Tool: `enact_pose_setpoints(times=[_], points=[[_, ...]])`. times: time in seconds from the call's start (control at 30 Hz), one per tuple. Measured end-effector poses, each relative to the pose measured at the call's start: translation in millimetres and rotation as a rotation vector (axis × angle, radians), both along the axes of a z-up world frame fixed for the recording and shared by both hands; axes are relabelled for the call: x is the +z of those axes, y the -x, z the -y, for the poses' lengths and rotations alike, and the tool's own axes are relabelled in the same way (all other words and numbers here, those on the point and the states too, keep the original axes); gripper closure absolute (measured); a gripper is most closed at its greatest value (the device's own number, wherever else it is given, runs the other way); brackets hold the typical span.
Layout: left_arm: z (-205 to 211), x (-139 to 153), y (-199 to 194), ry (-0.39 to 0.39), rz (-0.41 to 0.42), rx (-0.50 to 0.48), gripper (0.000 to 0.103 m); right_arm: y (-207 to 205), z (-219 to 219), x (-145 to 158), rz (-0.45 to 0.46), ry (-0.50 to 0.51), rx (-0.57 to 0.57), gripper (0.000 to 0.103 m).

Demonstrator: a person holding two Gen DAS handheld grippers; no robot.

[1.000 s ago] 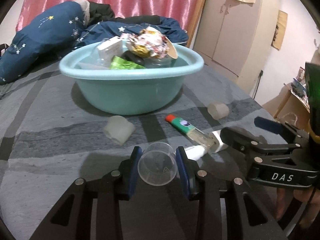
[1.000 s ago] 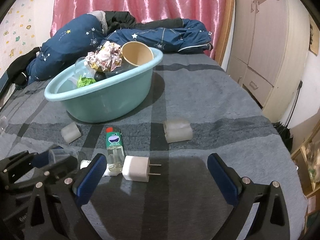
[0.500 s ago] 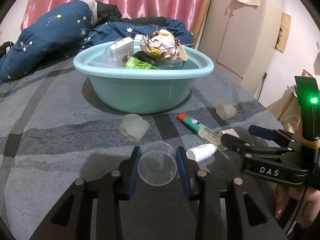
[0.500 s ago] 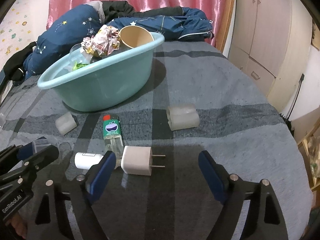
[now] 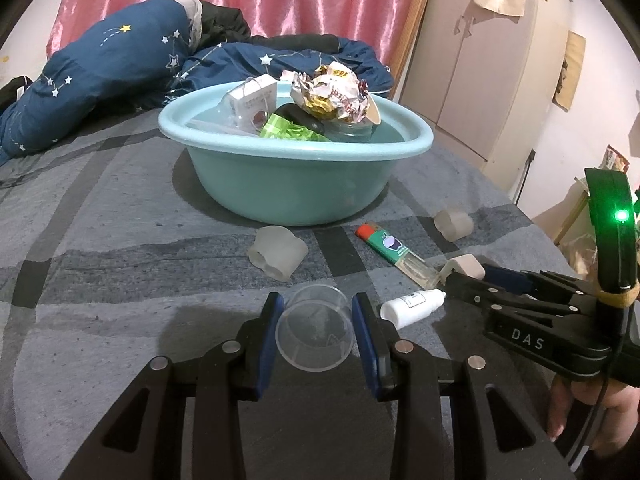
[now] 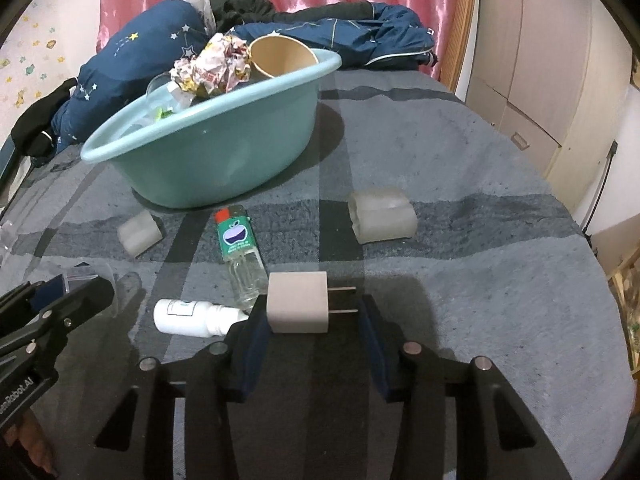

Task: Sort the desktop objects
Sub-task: 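Grasp the small clear measuring cup with the left tool while the right tool grasps the white plug, then lift the measuring cup with the left tool while the right tool lifts the white plug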

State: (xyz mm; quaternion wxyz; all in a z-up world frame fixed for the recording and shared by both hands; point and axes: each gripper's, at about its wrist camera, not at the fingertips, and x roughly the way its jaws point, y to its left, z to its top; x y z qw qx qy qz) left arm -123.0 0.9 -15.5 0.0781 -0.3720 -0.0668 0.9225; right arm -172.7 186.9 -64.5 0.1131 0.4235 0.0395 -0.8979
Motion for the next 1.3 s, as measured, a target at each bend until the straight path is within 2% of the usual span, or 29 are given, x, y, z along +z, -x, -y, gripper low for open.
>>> enact_pose_setpoints(times=[0.7,1.3], points=[[1,28,-25,0.033,-0.047,0.017,0.064,-32,7,30,-0.055,-0.011,0.032,0.056],[6,58,-52,0.05,-0.097,0.047,0.064,-79,18,65,-0.124,0.006,0.092,0.056]])
